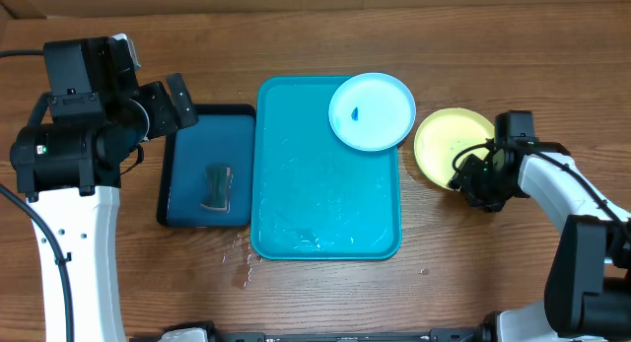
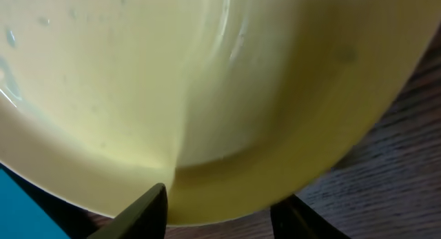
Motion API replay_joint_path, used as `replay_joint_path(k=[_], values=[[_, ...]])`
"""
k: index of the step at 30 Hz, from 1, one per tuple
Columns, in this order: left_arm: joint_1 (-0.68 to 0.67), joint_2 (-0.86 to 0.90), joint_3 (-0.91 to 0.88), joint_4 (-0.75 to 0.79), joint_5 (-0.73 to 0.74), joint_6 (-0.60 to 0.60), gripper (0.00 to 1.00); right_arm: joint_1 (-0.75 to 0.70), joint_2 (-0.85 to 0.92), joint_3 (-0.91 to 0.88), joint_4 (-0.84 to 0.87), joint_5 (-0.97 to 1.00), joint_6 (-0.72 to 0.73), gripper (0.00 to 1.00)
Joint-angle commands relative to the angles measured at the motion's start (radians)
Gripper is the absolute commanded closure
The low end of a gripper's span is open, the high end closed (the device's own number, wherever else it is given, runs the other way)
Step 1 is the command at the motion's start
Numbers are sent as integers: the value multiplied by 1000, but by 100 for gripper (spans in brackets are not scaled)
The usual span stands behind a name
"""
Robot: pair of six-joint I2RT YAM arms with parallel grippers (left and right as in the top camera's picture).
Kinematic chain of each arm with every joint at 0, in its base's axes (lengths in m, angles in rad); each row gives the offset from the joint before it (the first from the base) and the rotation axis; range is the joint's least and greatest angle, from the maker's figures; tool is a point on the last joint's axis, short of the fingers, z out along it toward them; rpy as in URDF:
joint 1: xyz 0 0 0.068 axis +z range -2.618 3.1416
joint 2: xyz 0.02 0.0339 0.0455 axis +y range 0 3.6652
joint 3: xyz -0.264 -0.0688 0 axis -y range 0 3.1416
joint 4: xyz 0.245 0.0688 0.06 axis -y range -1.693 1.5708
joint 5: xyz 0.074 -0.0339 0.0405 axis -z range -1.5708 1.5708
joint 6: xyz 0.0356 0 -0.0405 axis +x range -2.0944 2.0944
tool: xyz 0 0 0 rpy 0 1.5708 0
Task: Clean dirty plates on tray and stack at the side
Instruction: 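Release the stacked yellow plate and open the right gripper, then move the right gripper left to the light-blue plate's rim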
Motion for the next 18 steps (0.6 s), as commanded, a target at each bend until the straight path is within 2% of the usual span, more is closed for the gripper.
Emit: replay_joint_path(k=[1, 5, 13, 18], values=[[-1, 5, 8, 1, -10, -13, 0, 5, -29, -4, -9, -6, -4, 51], [-1, 5, 8, 1, -10, -13, 0, 5, -31, 32, -25, -6, -4, 54], [-1, 5, 8, 1, -10, -13, 0, 34, -34, 299, -183, -52, -52, 47], [-1, 5, 8, 1, -10, -13, 0, 111, -32, 335, -72, -48, -53, 48]])
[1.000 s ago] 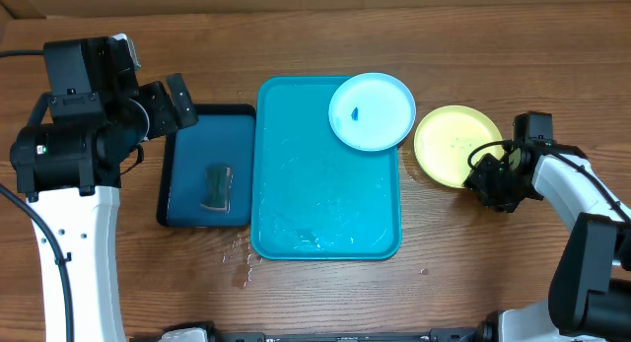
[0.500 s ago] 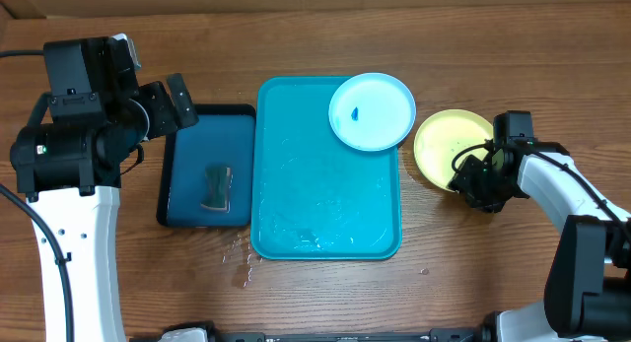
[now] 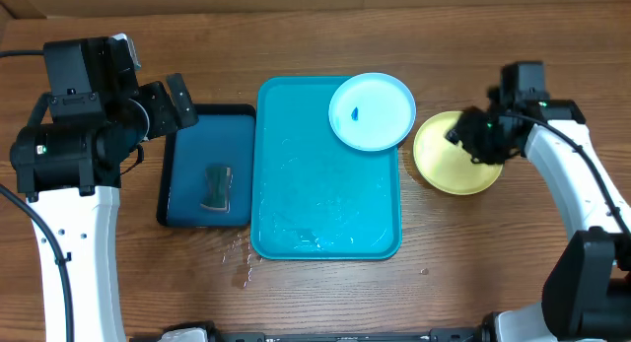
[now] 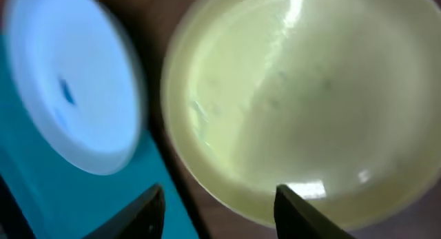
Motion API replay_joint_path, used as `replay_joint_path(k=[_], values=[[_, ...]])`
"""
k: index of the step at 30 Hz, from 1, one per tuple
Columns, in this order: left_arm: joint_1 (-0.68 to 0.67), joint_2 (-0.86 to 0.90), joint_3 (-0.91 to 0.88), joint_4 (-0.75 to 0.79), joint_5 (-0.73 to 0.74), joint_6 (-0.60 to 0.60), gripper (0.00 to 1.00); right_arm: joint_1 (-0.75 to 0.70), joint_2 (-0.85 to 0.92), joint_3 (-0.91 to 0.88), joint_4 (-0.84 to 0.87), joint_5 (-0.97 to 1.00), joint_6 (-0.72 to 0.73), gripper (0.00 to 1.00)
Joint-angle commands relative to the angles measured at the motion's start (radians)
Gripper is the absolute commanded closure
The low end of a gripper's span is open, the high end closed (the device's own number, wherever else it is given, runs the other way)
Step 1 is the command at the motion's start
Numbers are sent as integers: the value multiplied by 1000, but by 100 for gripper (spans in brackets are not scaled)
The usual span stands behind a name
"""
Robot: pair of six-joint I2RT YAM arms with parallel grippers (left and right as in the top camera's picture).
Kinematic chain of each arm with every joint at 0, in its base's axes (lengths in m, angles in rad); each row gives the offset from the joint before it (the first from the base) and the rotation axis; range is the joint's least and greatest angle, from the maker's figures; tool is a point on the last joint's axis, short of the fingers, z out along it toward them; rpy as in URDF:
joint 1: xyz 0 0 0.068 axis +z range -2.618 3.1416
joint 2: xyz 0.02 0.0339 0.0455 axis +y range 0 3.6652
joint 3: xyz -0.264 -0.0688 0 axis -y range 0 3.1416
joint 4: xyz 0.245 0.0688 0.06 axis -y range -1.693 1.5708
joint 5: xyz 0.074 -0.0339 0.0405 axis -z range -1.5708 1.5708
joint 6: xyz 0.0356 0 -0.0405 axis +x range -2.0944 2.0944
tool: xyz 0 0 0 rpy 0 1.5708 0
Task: Clean dirty plates on tray and stack at the side
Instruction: 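Move the right gripper left to the light-blue plate's rim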
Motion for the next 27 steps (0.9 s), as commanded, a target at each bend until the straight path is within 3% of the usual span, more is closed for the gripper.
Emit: replay_joint_path(k=[1, 13, 27], values=[[-1, 5, 8, 1, -10, -13, 0, 61, -17, 16, 56, -2, -15, 48], [-1, 5, 8, 1, -10, -13, 0, 263, 95, 16, 282, 354, -16, 48], [-1, 5, 8, 1, -10, -13, 0, 266, 197, 16, 431, 359, -19, 49]])
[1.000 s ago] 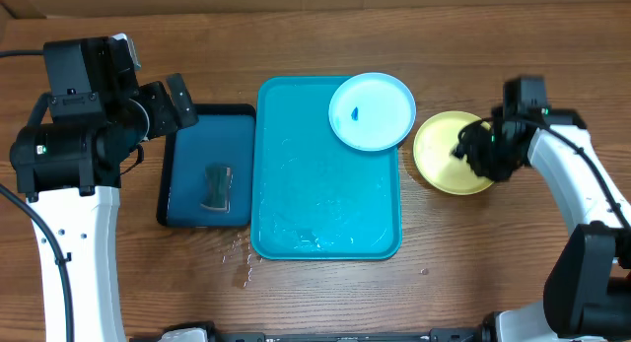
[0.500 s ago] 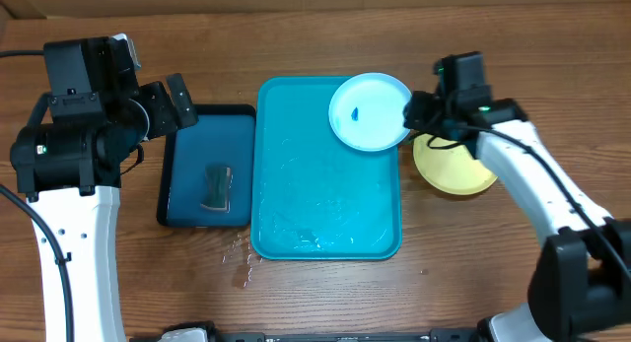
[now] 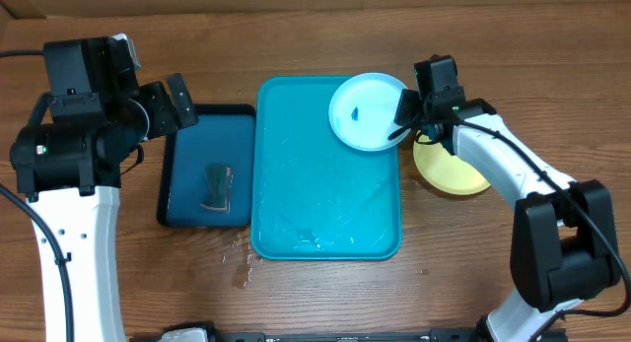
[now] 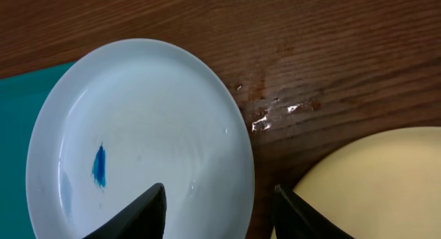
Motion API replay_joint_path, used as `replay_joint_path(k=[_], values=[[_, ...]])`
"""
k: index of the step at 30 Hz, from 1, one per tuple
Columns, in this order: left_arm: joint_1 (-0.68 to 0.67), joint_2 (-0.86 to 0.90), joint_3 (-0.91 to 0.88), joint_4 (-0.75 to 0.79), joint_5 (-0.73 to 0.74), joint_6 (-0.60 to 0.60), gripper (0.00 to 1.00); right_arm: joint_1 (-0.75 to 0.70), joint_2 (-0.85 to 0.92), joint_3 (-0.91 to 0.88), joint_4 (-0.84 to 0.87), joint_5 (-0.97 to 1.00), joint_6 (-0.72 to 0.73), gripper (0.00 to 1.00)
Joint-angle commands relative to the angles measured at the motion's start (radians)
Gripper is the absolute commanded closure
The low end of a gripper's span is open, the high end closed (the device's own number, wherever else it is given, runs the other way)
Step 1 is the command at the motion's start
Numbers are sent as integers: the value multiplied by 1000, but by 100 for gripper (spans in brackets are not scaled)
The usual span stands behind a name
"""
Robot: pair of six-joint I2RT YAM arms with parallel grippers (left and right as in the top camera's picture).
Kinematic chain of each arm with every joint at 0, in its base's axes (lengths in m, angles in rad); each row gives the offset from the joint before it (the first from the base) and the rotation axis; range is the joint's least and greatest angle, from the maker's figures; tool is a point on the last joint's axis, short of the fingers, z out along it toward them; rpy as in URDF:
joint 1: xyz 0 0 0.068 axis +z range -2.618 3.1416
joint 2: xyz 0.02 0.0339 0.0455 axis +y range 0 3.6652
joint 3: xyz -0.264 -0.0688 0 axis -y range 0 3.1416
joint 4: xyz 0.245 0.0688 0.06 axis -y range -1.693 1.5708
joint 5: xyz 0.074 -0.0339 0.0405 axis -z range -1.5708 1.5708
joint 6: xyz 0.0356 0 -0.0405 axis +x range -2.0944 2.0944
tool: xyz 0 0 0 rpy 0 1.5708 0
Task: Clean dirty plates on tray and stack at the side
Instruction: 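Move the right gripper left to the light-blue plate's rim, then grasp the light-blue plate rim and drag it to the teal tray center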
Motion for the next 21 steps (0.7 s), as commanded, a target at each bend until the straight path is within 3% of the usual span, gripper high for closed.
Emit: replay_joint_path(k=[1, 11, 21], values=[[-1, 5, 8, 1, -10, -13, 0, -3, 27, 13, 20, 18, -6, 50], [-1, 5, 8, 1, -10, -13, 0, -6, 98, 13, 61, 30, -6, 56], [-1, 5, 8, 1, -10, -13, 0, -5, 98, 13, 54, 29, -6, 90]])
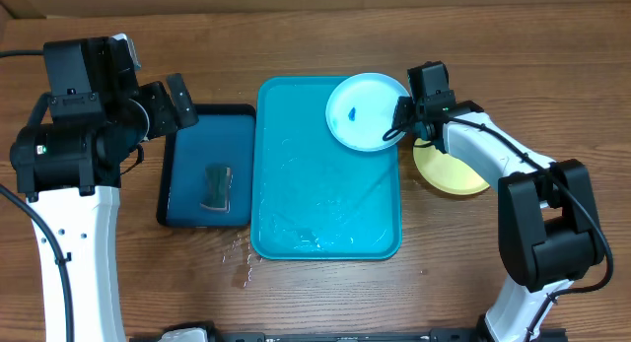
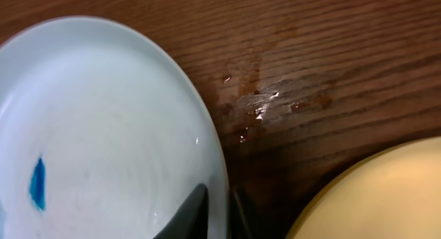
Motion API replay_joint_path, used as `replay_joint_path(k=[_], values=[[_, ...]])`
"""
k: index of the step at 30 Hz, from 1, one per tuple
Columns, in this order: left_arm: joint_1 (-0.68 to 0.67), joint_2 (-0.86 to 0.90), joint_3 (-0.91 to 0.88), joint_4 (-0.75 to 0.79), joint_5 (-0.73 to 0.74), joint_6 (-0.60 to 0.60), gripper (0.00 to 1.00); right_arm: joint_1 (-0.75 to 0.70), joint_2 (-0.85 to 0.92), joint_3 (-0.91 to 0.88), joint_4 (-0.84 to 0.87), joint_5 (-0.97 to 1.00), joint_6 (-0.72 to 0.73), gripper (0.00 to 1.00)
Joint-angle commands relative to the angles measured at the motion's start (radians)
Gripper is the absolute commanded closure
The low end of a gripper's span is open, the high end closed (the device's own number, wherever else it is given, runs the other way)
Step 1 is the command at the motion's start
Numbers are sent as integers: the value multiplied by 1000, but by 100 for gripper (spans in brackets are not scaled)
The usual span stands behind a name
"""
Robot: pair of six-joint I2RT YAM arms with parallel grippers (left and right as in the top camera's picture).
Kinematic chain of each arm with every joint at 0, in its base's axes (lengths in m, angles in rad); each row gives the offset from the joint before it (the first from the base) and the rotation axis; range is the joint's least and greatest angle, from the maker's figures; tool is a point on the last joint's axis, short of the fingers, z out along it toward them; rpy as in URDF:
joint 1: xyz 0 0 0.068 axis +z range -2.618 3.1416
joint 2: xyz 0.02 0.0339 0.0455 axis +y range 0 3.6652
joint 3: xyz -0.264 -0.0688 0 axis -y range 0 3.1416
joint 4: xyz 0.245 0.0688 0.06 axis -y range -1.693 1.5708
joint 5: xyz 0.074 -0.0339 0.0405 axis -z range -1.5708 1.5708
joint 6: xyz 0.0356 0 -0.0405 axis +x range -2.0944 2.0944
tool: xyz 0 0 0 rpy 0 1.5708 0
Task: Clean dirty plates on tray and stack at the side
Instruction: 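Grasp the light-blue plate rim and drag it to the teal tray center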
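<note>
A pale blue plate (image 1: 363, 110) with a blue smear (image 2: 37, 184) lies on the top right corner of the teal tray (image 1: 325, 204). My right gripper (image 1: 398, 117) is shut on the plate's right rim (image 2: 217, 163), one finger (image 2: 193, 211) inside the rim and one outside. A yellow plate (image 1: 455, 174) rests on the table to the right of the tray. My left gripper (image 1: 182, 101) hangs open above the dark blue tray (image 1: 187, 145), apart from the sponge (image 1: 217, 187) lying in it.
Water drops (image 1: 240, 258) wet the wood below the teal tray's left corner, and a wet patch (image 2: 265, 108) lies between the two plates. A cardboard wall runs along the table's far edge.
My right gripper was open just above the blue plate's right rim; now its fingers are closed on that rim. The left arm has not moved.
My right gripper was open at the yellow plate's lower right edge beside the tray. It then hung open above that plate, then stood open over the blue plate's right rim. Now it grips that rim, and the yellow plate stays on the table.
</note>
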Motion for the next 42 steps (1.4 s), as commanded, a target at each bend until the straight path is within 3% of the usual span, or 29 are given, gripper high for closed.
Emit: replay_joint_path(k=[1, 9, 20, 32, 42], values=[[-1, 5, 8, 1, -10, -13, 0, -5, -3, 13, 4, 11, 1, 93], [-1, 5, 8, 1, -10, -13, 0, -4, -19, 14, -9, -23, 0, 96], [-1, 5, 8, 1, -10, -13, 0, 18, -137, 14, -122, -261, 8, 96], [-1, 5, 8, 1, -10, -13, 0, 150, -139, 14, -341, -273, 145, 96], [-1, 5, 8, 1, -10, -13, 0, 185, -138, 10, -353, -270, 186, 96]])
